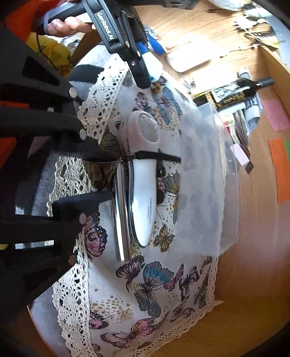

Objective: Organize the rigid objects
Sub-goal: 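Grasp the white plug adapter with the left tool while the right tool grasps a small black item, then carry both items over the clear box and open both tools to drop them in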

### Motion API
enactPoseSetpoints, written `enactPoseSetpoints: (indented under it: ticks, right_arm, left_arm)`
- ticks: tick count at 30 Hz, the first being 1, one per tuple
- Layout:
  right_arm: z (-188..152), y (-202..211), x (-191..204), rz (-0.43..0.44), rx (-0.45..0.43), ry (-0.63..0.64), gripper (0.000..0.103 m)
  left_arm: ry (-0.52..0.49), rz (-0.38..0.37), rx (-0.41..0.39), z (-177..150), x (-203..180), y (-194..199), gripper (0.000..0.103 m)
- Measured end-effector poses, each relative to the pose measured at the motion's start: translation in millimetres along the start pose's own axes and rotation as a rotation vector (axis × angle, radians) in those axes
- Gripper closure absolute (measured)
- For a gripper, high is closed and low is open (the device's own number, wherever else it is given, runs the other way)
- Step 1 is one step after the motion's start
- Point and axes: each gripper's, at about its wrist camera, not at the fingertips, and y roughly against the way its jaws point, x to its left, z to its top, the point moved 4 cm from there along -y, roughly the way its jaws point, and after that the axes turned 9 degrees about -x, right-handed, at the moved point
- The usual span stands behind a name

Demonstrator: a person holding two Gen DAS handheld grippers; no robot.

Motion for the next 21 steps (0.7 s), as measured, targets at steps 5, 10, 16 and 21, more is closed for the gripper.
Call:
enactPoseSetpoints:
  ticks: [5, 10, 16, 21]
  right_arm:
    - [10.6, 12.3, -8.2, -0.024, -0.059, -0.012, 0.083]
    - [27.3, 22.7, -11.0, -0.045, -0.123, 0.009, 0.083]
    - [57.2, 24.8, -18.8, -0.061, -0.194, 0.001, 0.083]
    - [87.9, 22.8, -27.4, -0.075, -0.260, -0.007, 0.083]
  left_arm:
    - [0.013, -0.011, -0.036, 12.1, 0.1, 6.2, 0.057]
    - [0.011, -0.021, -0.074, 26.3, -2.4, 7.2, 0.057]
    - [0.001, -0.026, -0.119, 45.9, -2.8, 1.5, 0.057]
    - [-0.016, -0.023, -0.169, 71.5, -5.2, -3.2, 0.057]
